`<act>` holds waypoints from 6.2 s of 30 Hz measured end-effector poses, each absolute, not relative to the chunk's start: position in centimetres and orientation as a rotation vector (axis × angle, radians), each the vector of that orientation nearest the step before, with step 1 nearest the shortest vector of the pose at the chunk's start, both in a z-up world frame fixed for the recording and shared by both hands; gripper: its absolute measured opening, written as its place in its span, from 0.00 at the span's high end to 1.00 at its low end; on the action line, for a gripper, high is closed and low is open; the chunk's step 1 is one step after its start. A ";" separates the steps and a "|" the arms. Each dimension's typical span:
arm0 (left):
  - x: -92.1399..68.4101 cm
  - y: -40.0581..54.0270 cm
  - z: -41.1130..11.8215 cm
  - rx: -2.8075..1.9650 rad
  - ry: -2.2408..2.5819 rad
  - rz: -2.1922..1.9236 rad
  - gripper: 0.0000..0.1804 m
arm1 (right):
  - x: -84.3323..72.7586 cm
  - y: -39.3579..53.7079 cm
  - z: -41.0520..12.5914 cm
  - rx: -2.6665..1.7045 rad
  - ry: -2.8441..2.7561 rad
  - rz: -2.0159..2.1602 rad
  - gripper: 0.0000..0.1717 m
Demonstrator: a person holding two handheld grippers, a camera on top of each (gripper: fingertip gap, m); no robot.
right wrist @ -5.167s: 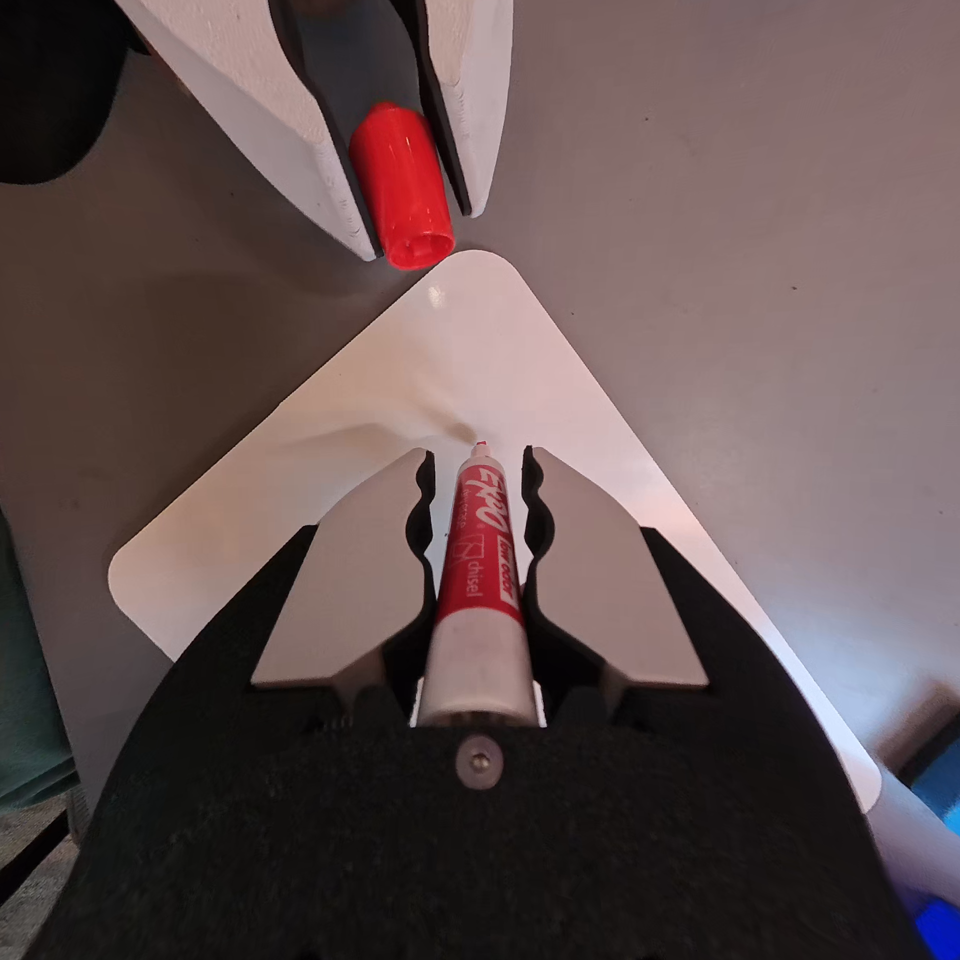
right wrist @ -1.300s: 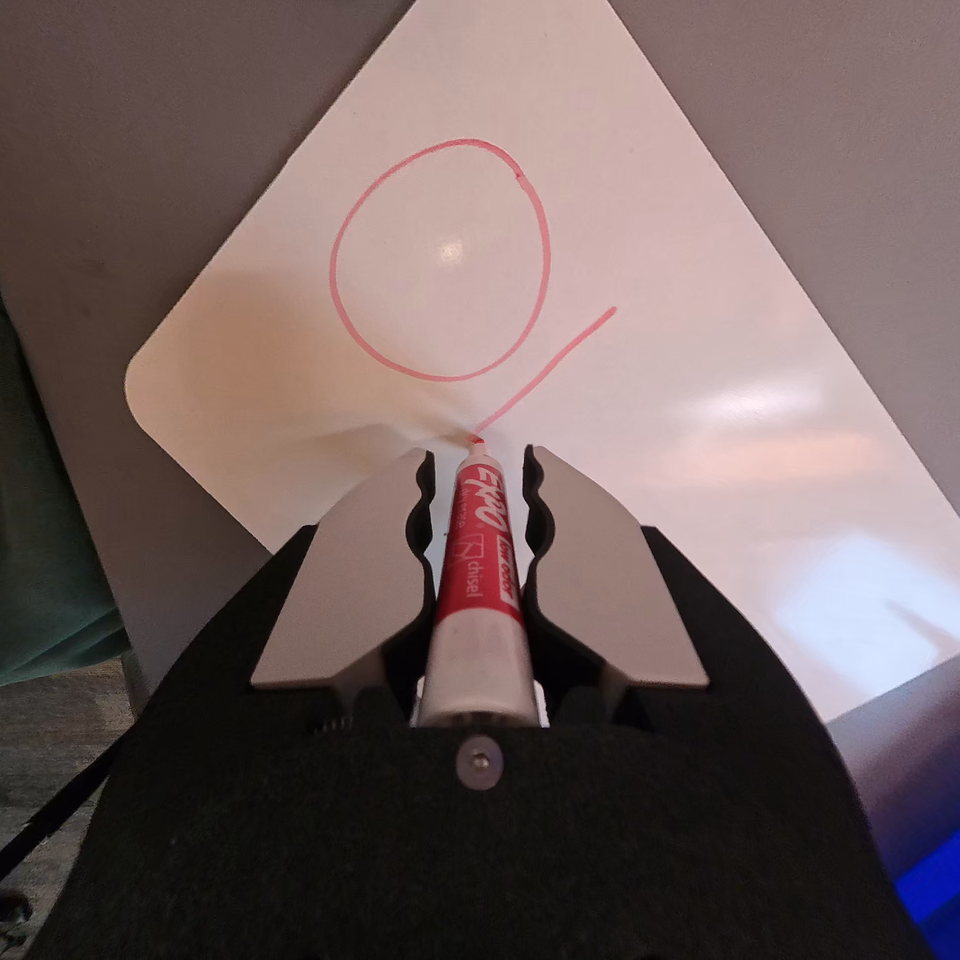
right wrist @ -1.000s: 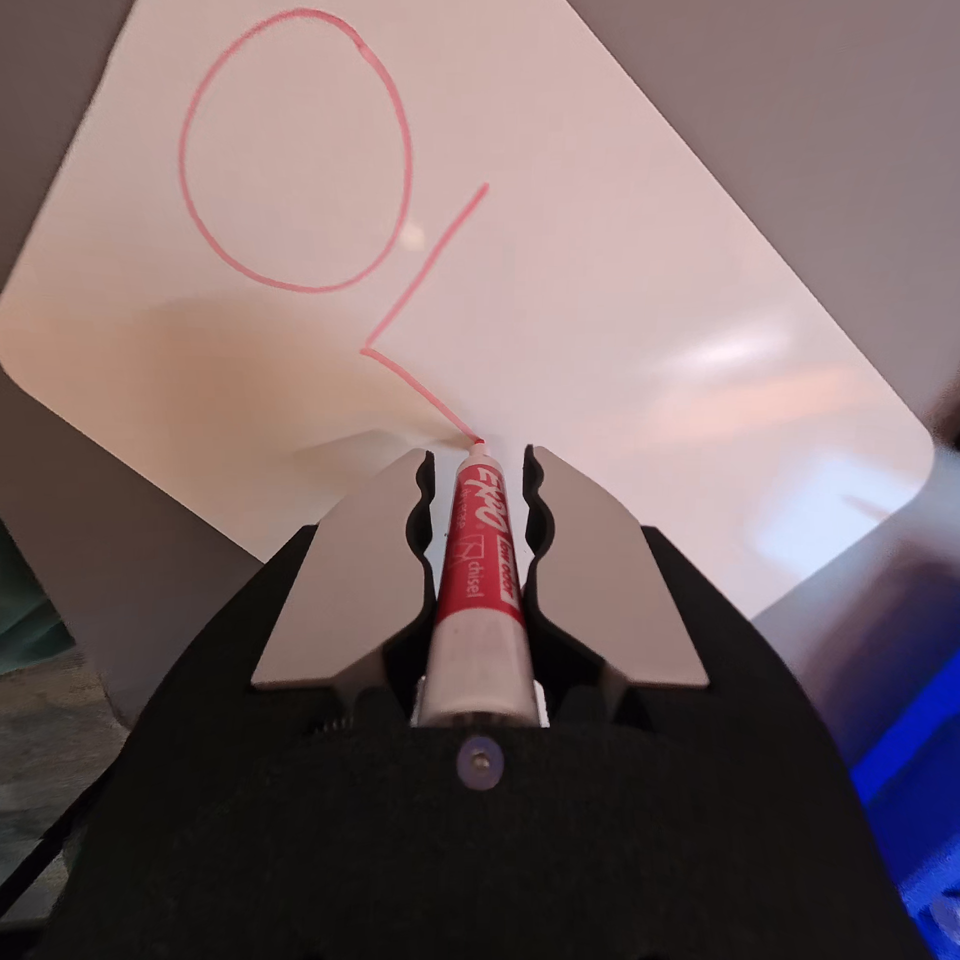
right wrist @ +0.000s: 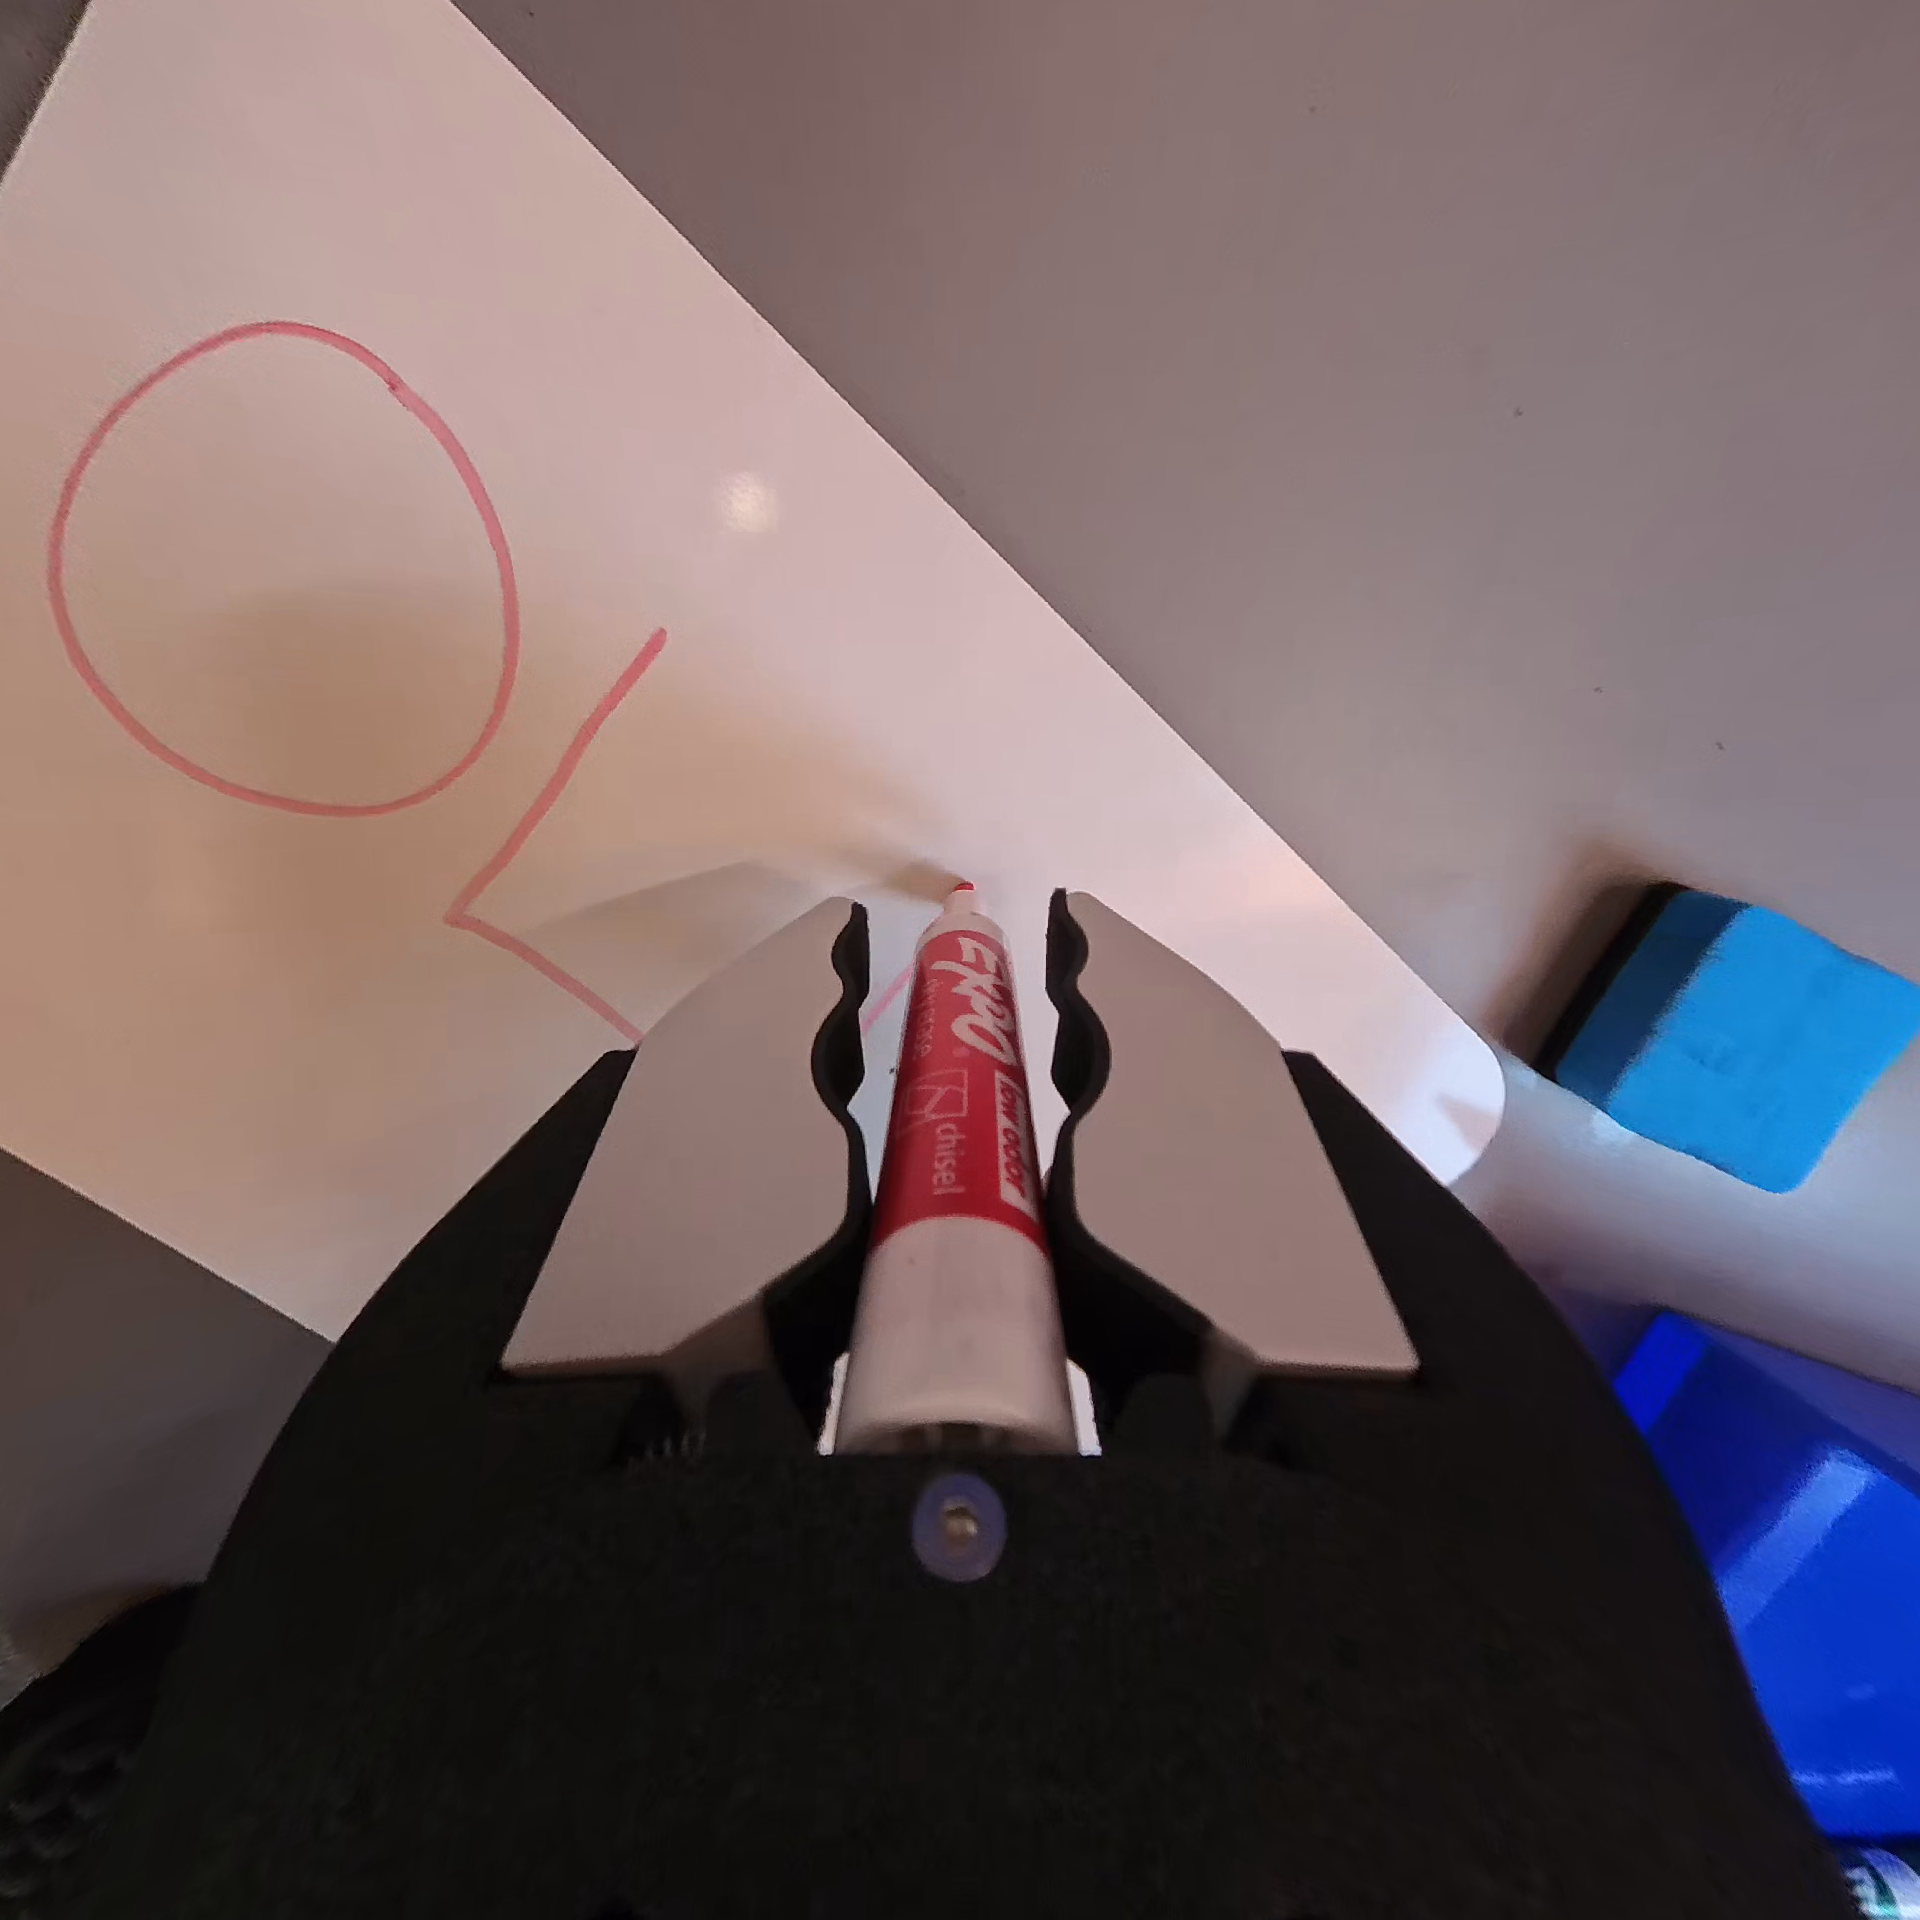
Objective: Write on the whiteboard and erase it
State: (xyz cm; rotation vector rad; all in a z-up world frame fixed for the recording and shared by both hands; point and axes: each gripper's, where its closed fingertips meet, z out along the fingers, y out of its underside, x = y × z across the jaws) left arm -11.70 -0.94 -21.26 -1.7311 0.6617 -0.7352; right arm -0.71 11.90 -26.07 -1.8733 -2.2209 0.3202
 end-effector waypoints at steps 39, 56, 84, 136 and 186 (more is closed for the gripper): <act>-11.7 -0.9 -21.4 -1.739 0.665 -0.734 0.89 | 2.4 12.0 -25.7 -1.946 -2.109 0.513 0.80; -11.7 -0.9 -21.4 -1.742 0.665 -0.734 0.89 | 4.7 15.4 -26.1 -2.019 -1.984 0.440 0.80; -11.7 -0.9 -21.5 -1.746 0.666 -0.732 0.89 | 5.3 15.6 -26.7 -2.036 -1.917 0.447 0.80; -11.7 -0.9 -21.5 -1.748 0.666 -0.736 0.89 | 6.4 12.3 -26.3 -2.019 -2.084 0.375 0.81; -11.7 -0.9 -21.5 -1.750 0.668 -0.740 0.89 | 6.8 16.1 -26.6 -2.088 -2.036 0.306 0.81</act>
